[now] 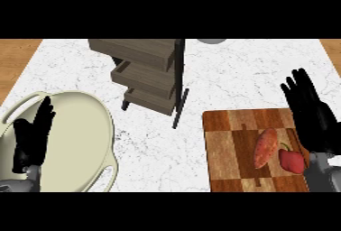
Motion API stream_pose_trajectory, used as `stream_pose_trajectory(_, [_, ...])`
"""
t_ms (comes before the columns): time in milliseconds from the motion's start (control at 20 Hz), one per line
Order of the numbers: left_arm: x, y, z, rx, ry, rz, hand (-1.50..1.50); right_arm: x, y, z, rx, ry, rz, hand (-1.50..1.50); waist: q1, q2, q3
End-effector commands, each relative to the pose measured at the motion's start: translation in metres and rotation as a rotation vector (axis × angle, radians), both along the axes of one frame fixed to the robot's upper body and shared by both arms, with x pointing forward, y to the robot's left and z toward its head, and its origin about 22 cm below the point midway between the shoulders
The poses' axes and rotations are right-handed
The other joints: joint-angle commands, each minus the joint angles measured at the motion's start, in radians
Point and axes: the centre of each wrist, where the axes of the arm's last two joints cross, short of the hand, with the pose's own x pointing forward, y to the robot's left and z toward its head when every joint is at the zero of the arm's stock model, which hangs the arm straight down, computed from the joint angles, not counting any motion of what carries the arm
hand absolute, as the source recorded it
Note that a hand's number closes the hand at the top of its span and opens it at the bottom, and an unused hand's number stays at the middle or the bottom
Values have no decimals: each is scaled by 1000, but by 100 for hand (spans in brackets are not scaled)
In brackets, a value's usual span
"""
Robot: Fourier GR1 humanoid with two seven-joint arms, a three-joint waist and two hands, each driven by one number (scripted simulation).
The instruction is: Pick the sweet potato from the cutting board and place it in the tiered basket
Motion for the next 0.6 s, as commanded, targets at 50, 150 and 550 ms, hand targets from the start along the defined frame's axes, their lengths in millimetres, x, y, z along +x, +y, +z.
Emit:
stream_pose_trajectory(50, [7,-7,16,-54,-10,-82,0,7,44,5,-68,-150,-30,150,-34,-17,2])
stream_pose_trajectory(150, [16,-12,24,-100,-65,-158,0,8,55,16,-131,-273,-63,150,-38,-18,0])
stream_pose_trajectory(550, [0,-36,23,-218,-36,-297,0,-23,37,-66,-277,11,-805,-150,-43,-19,0])
